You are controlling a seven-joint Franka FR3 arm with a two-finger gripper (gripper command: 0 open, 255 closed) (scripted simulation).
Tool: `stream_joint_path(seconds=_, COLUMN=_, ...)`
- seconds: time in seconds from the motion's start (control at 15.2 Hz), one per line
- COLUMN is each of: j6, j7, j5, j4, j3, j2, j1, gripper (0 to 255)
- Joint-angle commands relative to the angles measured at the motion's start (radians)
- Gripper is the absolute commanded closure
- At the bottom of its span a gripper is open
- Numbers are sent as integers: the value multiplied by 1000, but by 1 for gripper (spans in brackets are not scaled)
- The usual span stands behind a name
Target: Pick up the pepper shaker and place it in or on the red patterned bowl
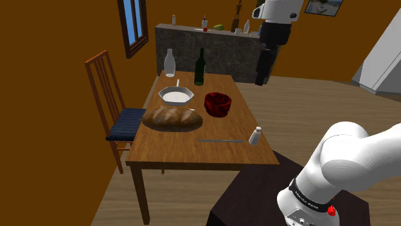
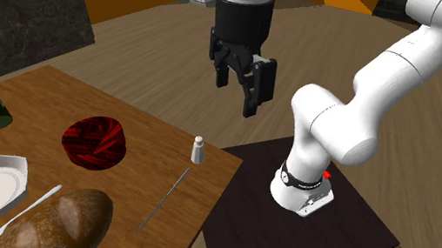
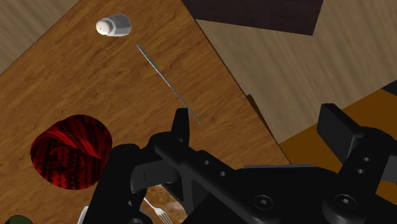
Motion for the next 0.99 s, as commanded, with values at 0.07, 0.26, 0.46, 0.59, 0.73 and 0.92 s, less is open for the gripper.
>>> stream_joint_path(seconds=0.07, j6=28, j7=-18, j5=-10, j4=-43, j3=-12, j2=-23, j1=-2, gripper=0)
stream_joint_path(seconds=0.26, j6=111, j7=-72, j5=-44, j4=-166, j3=-51, j2=-84, j1=-10, gripper=0)
stream_joint_path(seconds=0.46, j6=197, j7=-126, j5=-82, j4=-279, j3=-95, j2=-134, j1=-24, gripper=0)
stream_joint_path(seconds=0.59, j6=257, j7=-162, j5=-110, j4=-349, j3=-127, j2=-161, j1=-36, gripper=0)
stream_joint_path(seconds=0.73, j6=320, j7=-199, j5=-140, j4=-415, j3=-162, j2=-181, j1=-51, gripper=0)
stream_joint_path(seconds=0.92, j6=420, j7=-255, j5=-191, j4=-504, j3=-221, j2=-196, j1=-78, gripper=0)
